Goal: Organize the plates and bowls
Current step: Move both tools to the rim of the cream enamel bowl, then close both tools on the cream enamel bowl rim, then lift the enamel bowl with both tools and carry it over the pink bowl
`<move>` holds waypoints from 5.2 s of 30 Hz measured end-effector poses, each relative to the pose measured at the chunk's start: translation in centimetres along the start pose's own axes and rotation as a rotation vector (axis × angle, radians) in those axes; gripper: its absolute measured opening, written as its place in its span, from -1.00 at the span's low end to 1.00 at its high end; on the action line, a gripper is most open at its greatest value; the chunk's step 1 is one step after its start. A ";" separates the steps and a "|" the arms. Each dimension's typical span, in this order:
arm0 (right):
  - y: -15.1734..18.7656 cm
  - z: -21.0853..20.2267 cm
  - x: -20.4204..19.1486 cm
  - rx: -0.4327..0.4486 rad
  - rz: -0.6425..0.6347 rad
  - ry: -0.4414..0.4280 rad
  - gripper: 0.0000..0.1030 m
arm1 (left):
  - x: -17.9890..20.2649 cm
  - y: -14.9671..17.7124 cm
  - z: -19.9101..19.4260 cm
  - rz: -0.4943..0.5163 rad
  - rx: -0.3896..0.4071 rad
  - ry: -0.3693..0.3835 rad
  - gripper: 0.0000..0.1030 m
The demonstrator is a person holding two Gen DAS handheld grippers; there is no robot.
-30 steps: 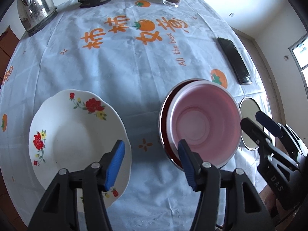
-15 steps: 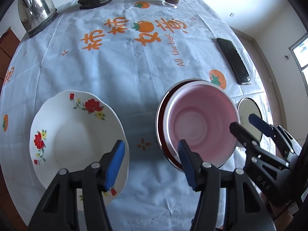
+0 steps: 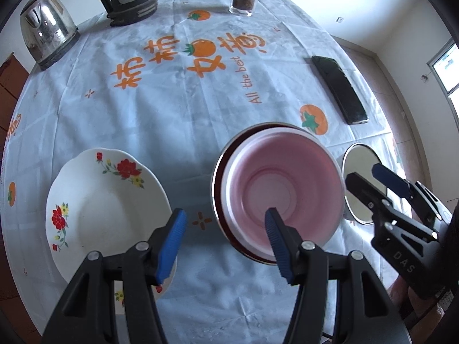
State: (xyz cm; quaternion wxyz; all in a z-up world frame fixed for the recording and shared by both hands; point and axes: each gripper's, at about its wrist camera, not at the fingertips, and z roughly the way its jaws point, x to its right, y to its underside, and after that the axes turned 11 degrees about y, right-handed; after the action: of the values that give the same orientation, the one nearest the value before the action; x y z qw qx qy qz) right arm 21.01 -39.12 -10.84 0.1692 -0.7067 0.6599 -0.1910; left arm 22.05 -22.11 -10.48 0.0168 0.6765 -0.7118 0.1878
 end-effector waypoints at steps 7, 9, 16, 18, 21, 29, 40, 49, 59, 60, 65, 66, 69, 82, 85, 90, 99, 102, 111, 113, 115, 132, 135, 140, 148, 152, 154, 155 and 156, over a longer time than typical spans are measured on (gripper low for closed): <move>0.7 0.5 2.8 -0.013 0.052 0.041 0.13 | -1.2 0.2 1.1 -0.028 -0.016 -0.066 0.13; 1.0 0.8 3.9 -0.020 0.072 0.058 0.13 | -1.3 0.3 1.2 -0.035 -0.015 -0.074 0.13; 2.1 1.1 6.4 -0.036 0.114 0.048 0.13 | 0.6 -0.1 -0.3 0.006 0.039 -0.084 0.13; 2.1 1.0 6.6 -0.034 0.120 0.031 0.13 | 1.7 -0.3 -1.0 0.028 0.057 -0.076 0.13; 2.2 0.7 6.6 -0.021 0.119 0.009 0.13 | 3.5 -0.5 -1.6 0.068 0.074 -0.038 0.13; 2.3 -0.5 8.7 0.028 0.165 0.002 0.13 | 7.5 -1.0 -0.7 0.160 0.043 0.042 0.12; 3.5 1.3 10.0 -0.029 0.170 0.023 -0.18 | 12.2 -2.8 2.7 0.235 -0.077 0.152 -0.35; 4.0 1.8 9.8 -0.043 0.166 0.005 -0.35 | 13.2 -3.6 5.1 0.236 -0.155 0.165 -0.72; 4.3 1.9 10.0 -0.046 0.173 -0.007 -0.50 | 13.4 -3.9 6.7 0.234 -0.176 0.130 -0.75; 4.3 1.9 10.0 -0.047 0.171 -0.010 -0.54 | 13.5 -3.9 6.8 0.239 -0.178 0.126 -0.75; 4.3 2.1 9.7 -0.044 0.160 -0.019 -0.65 | 13.4 -3.9 7.4 0.230 -0.188 0.110 -0.85; 4.2 2.1 9.6 -0.043 0.157 -0.016 -0.66 | 13.5 -3.8 7.4 0.234 -0.187 0.108 -0.87; 4.3 2.1 9.8 -0.044 0.161 -0.016 -0.68 | 13.6 -3.6 7.2 0.239 -0.184 0.115 -0.90; 3.4 -0.7 10.4 -0.023 0.157 -0.002 -0.68 | 13.9 -3.1 4.3 0.236 -0.135 0.145 -0.90; 3.0 -1.6 10.3 -0.011 0.150 -0.004 -0.68 | 14.0 -3.2 3.1 0.227 -0.111 0.153 -0.90; 2.2 -2.8 9.5 0.011 0.133 -0.012 -0.68 | 13.4 -3.7 1.4 0.216 -0.077 0.154 -0.90; 0.7 -4.1 7.5 0.045 0.090 -0.025 -0.68 | 11.4 -4.1 -0.8 0.178 -0.034 0.153 -0.90; 0.3 -4.5 6.7 0.057 0.073 -0.033 -0.68 | 10.5 -4.0 -1.3 0.157 -0.024 0.149 -0.90; -0.7 -5.2 4.2 0.078 0.019 -0.055 -0.68 | 8.3 -3.6 -3.2 0.110 0.017 0.140 -0.90; -0.7 -5.3 3.8 0.080 0.011 -0.060 -0.68 | 7.7 -3.5 -3.6 0.099 0.026 0.141 -0.90; -0.8 -5.4 3.3 0.083 -0.001 -0.064 -0.68 | 7.2 -3.4 -3.8 0.089 0.033 0.140 -0.90; -1.2 -5.4 -0.5 0.087 -0.080 -0.089 -0.68 | 3.5 -2.2 -5.2 0.019 0.062 0.127 -0.90; -1.1 -5.3 -0.9 0.085 -0.087 -0.093 -0.68 | 3.2 -2.1 -5.3 0.012 0.065 0.125 -0.90; -1.1 -5.2 -1.5 0.082 -0.098 -0.097 -0.68 | 2.5 -1.9 -5.4 -0.001 0.067 0.124 -0.90; -1.3 -4.9 -2.2 0.079 -0.114 -0.097 -0.68 | 1.8 -1.9 -5.4 -0.011 0.067 0.126 -0.90; -1.3 -4.7 -2.4 0.074 -0.120 -0.097 -0.68 | 1.7 -1.9 -5.4 -0.014 0.065 0.126 -0.90; -1.3 -4.6 -2.5 0.072 -0.123 -0.097 -0.68 | 1.5 -1.8 -5.3 -0.016 0.063 0.125 -0.90; -1.3 -4.6 -2.6 0.070 -0.125 -0.097 -0.68 | 1.4 -1.8 -5.3 -0.017 0.063 0.125 -0.90; -1.3 -4.5 -2.6 0.067 -0.127 -0.097 -0.68 | 1.4 -1.8 -5.2 -0.018 0.062 0.125 -0.90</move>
State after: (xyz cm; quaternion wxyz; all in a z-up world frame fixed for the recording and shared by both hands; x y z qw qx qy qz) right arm 19.77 -36.33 -6.44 0.2119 -0.7495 0.5980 -0.1890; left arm 22.49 -21.96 -4.78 0.0420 0.6701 -0.6971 0.2516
